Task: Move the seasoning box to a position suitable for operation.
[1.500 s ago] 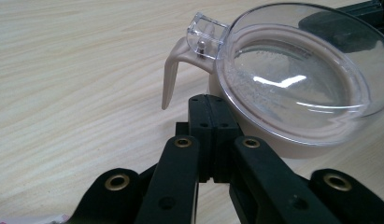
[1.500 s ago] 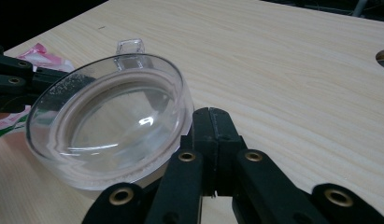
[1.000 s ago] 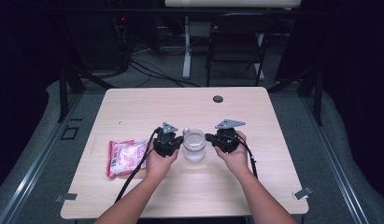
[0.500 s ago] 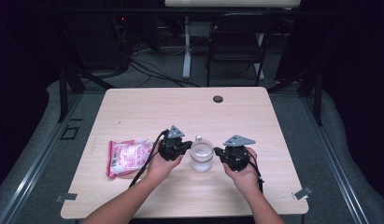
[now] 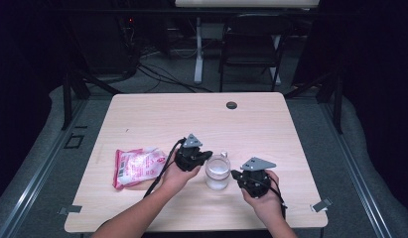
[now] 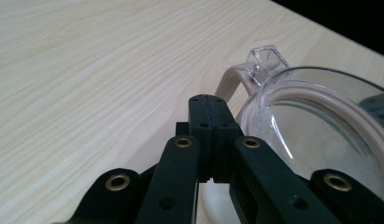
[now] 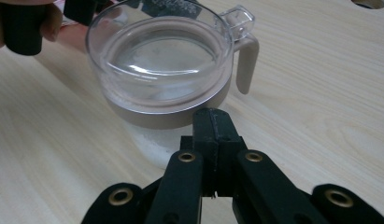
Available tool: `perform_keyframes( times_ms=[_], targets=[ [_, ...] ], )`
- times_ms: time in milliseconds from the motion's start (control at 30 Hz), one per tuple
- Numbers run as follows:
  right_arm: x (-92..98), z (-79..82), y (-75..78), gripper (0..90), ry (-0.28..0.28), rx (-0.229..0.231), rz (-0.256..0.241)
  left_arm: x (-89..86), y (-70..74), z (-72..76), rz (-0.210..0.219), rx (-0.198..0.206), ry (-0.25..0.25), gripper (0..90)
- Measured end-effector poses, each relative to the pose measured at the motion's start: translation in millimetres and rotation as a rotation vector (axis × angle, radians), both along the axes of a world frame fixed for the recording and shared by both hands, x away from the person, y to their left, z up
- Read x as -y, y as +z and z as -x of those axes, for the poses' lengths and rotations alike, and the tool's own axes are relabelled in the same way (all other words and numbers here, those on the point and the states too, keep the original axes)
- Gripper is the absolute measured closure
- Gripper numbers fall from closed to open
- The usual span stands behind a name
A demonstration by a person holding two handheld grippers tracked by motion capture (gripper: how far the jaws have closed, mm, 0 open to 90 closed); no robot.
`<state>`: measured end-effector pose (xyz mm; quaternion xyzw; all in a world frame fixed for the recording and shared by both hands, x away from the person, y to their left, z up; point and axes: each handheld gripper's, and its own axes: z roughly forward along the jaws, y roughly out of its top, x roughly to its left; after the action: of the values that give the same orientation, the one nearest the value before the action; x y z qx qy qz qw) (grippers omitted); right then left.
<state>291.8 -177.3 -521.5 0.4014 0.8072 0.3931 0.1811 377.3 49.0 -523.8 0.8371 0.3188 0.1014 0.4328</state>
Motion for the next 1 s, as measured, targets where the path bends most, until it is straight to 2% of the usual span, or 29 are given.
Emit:
perform_keyframes(
  times_ms=[100, 133, 233, 267, 300, 400, 433, 500, 533, 567, 667, 700, 833, 900, 967, 1000],
  targets=[
    [-2.3, 1.9, -1.9, 90.0, 0.012, -0.001, -0.010, -3.3, 2.8, 3.5, -0.012, 0.001, 0.025, 89.3],
    [-4.2, 1.6, -2.6, 90.0, 0.025, -0.010, -0.027, -9.9, 6.2, 6.4, -0.002, -0.005, 0.038, 88.6],
    [-7.4, 2.3, -2.6, 90.0, 0.041, -0.010, -0.029, -17.6, 11.0, 11.6, 0.008, -0.005, 0.049, 88.0],
    [-10.7, 3.6, -1.5, 90.0, 0.060, -0.009, -0.029, -26.7, 15.8, 18.6, 0.008, 0.005, 0.056, 87.9],
    [-10.7, 3.6, -1.5, 90.0, 0.060, -0.009, -0.029, -26.7, 15.8, 18.6, 0.008, 0.005, 0.056, 87.8],
    [-15.8, 3.9, 0.0, 90.0, 0.089, -0.012, -0.039, -41.1, 19.9, 32.0, -0.001, 0.033, 0.072, 87.5],
    [-21.3, 3.1, -0.5, 90.0, 0.113, -0.012, -0.047, -50.9, 20.8, 40.6, -0.007, 0.050, 0.076, 86.9],
    [-24.6, 2.8, -1.1, 90.0, 0.126, -0.013, -0.044, -55.3, 20.4, 44.3, -0.013, 0.065, 0.081, 86.2],
    [-31.2, 1.2, -3.0, 90.0, 0.152, -0.015, -0.036, -59.7, 19.6, 47.5, -0.014, 0.072, 0.078, 85.6],
    [-34.4, -0.2, -4.1, 89.8, 0.162, -0.016, -0.035, -66.9, 16.9, 51.3, 0.000, 0.064, 0.078, 85.4],
    [-38.7, -3.1, -4.9, 88.9, 0.185, -0.018, -0.030, -71.2, 14.5, 53.1, 0.007, 0.054, 0.095, 85.2],
    [-38.6, -5.4, -4.7, 88.8, 0.198, -0.010, -0.020, -74.5, 13.1, 54.5, 0.027, 0.031, 0.099, 84.8],
    [-30.7, -11.4, -3.8, 87.2, 0.170, -0.006, -0.009, -78.9, 10.9, 57.4, 0.024, 0.029, 0.108, 83.3],
    [-23.2, -17.3, -2.2, 85.4, 0.146, -0.007, -0.025, -82.5, 9.4, 58.6, 0.030, 0.024, 0.120, 82.2],
    [-16.7, -24.2, -2.9, 82.4, 0.115, 0.015, -0.006, -86.4, 8.3, 59.7, 0.036, 0.019, 0.130, 81.0],
    [-11.4, -33.1, -7.7, 79.2, 0.084, 0.021, 0.016, -90.1, 8.1, 61.6, 0.039, 0.018, 0.143, 79.8]
  ],
)
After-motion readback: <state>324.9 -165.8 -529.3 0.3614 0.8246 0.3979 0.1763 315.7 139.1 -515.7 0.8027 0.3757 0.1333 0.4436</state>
